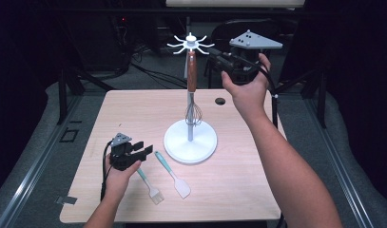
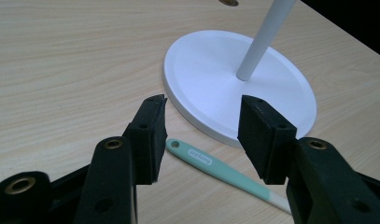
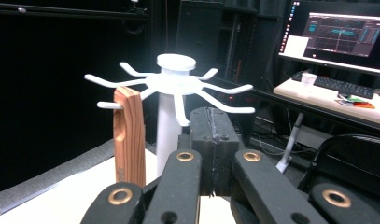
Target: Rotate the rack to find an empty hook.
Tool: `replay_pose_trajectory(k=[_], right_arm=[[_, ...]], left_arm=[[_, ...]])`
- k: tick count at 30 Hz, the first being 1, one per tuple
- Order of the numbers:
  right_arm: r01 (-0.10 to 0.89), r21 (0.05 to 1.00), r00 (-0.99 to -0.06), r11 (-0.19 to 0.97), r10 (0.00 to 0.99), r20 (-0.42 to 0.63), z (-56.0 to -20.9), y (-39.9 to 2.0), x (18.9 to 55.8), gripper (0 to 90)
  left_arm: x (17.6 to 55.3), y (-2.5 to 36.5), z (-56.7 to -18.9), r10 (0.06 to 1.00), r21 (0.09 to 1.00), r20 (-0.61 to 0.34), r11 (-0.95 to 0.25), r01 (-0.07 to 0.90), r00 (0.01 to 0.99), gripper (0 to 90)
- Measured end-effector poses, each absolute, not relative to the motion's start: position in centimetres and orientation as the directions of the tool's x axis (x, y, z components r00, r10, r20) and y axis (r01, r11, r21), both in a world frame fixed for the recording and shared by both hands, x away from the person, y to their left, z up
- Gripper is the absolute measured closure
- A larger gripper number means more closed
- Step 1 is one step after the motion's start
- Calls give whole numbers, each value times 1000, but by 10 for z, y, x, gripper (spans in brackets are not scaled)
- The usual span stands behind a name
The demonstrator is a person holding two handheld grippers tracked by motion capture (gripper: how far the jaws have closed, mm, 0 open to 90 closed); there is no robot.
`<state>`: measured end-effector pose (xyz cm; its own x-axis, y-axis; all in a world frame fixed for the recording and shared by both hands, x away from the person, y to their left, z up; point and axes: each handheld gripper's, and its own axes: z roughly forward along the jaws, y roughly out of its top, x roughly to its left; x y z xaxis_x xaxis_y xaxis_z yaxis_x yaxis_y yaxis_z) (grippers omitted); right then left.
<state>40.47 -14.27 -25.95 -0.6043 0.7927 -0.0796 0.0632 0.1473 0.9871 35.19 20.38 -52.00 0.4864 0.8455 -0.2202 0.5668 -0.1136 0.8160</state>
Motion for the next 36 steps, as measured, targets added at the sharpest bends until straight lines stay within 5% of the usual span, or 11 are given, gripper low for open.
replay_pose_trajectory(k=[26, 36], right_arm=[[30, 983, -636, 181, 762, -121, -257, -115, 391, 900], [81, 977, -636, 198, 765, -103, -282, -127, 388, 856]], left_arm=[[353, 210, -519, 848, 820, -228, -97, 564, 478, 513], [354, 213, -519, 850, 816, -240, -85, 572, 469, 517]])
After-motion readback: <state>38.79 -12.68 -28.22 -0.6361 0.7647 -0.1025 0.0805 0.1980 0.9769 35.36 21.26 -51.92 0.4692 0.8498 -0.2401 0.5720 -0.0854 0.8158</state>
